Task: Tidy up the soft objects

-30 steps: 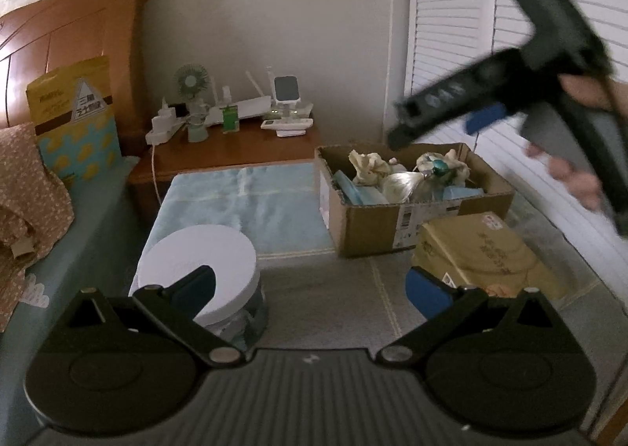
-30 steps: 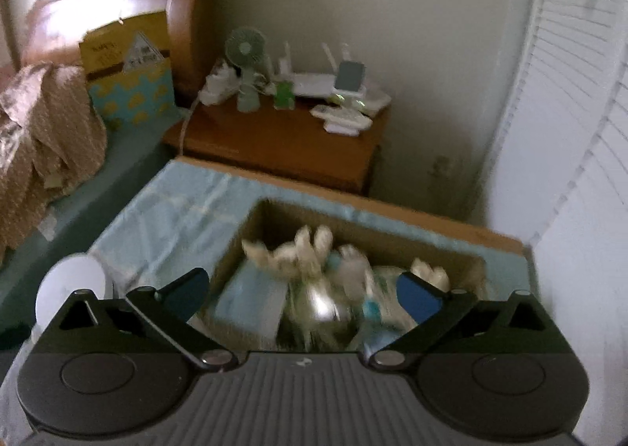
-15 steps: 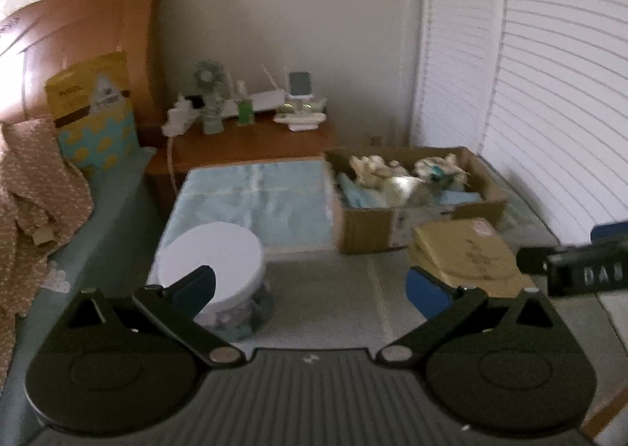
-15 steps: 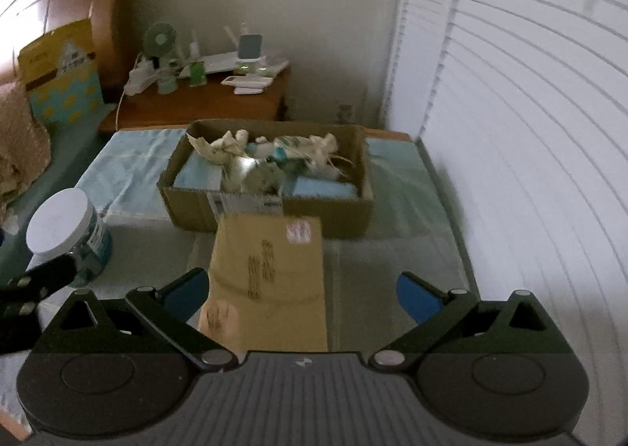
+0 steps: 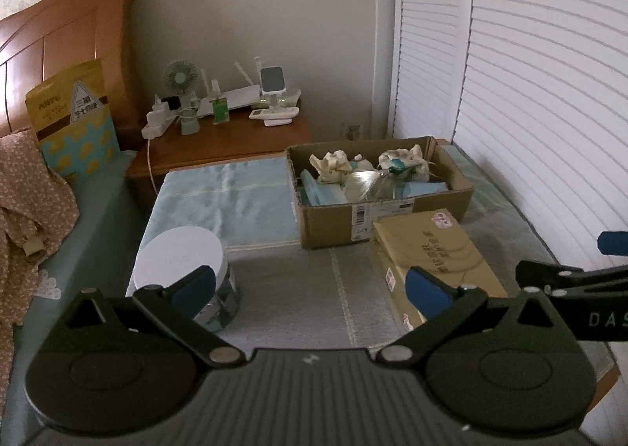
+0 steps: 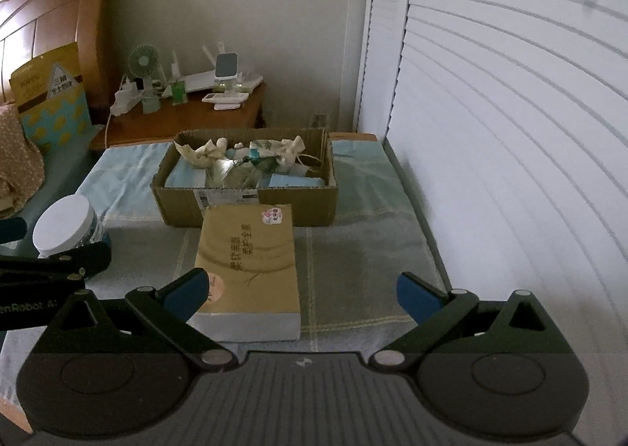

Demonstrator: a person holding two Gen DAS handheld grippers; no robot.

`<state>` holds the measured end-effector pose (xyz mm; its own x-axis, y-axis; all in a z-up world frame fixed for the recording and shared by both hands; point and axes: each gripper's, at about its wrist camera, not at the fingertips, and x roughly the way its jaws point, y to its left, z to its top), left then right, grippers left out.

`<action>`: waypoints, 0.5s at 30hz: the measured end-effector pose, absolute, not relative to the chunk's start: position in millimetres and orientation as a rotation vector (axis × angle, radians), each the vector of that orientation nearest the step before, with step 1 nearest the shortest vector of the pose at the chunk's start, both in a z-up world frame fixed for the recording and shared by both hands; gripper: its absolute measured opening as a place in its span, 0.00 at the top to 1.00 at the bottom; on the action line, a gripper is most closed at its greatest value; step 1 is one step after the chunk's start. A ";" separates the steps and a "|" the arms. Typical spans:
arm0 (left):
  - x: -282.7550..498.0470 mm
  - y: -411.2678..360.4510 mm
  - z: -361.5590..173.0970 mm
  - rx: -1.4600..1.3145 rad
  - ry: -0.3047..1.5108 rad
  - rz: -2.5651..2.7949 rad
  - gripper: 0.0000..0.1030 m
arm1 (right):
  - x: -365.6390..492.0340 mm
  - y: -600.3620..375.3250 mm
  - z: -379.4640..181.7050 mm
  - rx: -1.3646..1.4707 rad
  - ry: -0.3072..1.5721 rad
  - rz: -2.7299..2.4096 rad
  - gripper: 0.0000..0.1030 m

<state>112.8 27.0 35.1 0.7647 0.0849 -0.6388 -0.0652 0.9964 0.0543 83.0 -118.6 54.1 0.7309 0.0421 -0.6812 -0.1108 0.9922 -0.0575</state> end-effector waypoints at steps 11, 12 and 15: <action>111.3 23.0 36.9 0.032 0.695 0.073 0.01 | 80.9 -123.9 55.1 -0.082 0.743 0.080 0.00; 111.2 23.0 36.9 0.031 0.696 0.073 0.01 | 81.1 -123.9 55.0 -0.084 0.744 0.081 0.00; 111.1 23.2 37.3 0.032 0.696 0.073 0.01 | 80.9 -124.1 55.2 -0.086 0.742 0.078 0.00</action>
